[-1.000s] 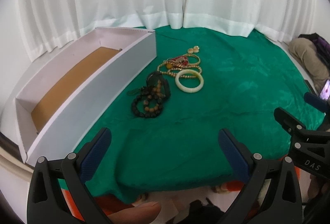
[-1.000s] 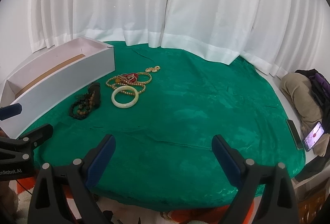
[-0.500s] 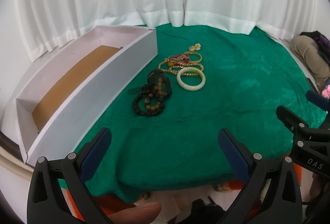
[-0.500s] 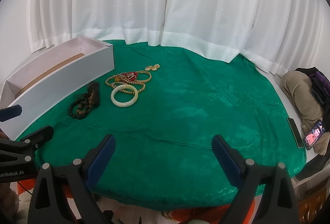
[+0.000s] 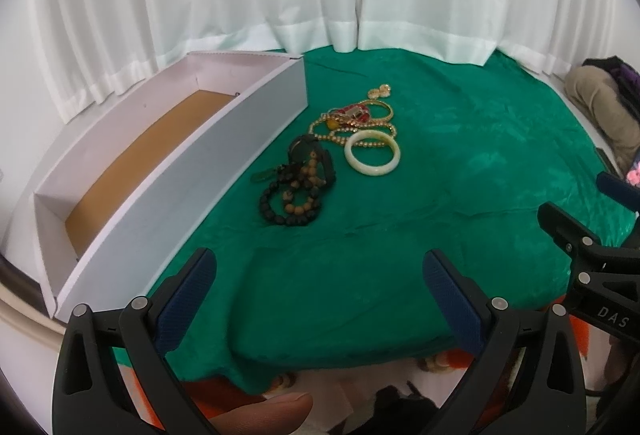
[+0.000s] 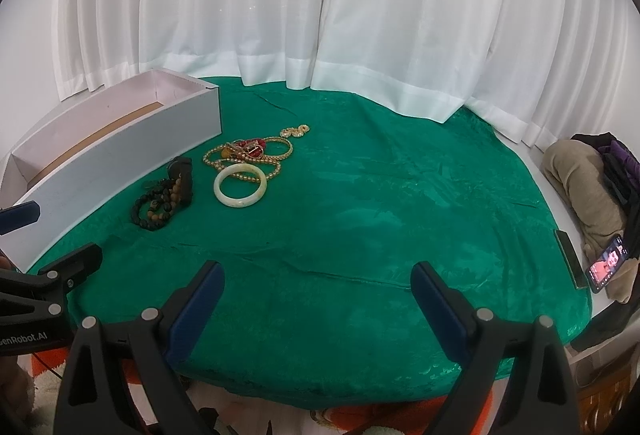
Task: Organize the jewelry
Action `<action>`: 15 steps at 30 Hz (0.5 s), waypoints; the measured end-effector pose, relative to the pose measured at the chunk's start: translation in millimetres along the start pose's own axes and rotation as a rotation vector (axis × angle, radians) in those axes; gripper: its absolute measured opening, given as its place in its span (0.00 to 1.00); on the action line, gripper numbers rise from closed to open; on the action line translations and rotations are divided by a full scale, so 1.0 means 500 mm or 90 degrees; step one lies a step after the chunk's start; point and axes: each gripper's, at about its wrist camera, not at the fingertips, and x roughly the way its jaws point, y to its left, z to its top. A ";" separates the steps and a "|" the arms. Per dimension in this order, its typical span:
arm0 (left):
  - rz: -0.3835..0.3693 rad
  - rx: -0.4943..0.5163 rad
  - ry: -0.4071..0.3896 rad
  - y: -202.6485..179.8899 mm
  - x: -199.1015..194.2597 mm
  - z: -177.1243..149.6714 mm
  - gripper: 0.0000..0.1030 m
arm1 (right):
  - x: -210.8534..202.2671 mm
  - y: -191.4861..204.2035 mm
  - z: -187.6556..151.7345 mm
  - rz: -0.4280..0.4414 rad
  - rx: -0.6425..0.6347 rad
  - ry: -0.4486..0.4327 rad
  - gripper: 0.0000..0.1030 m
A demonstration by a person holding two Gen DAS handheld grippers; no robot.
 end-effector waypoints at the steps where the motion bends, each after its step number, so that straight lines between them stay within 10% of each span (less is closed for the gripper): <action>1: 0.001 0.001 0.000 -0.001 0.000 0.001 1.00 | 0.000 0.000 -0.001 0.000 0.000 0.000 0.94; 15: 0.004 0.006 0.001 -0.004 -0.003 0.005 1.00 | 0.001 0.002 0.002 -0.002 -0.002 0.000 0.94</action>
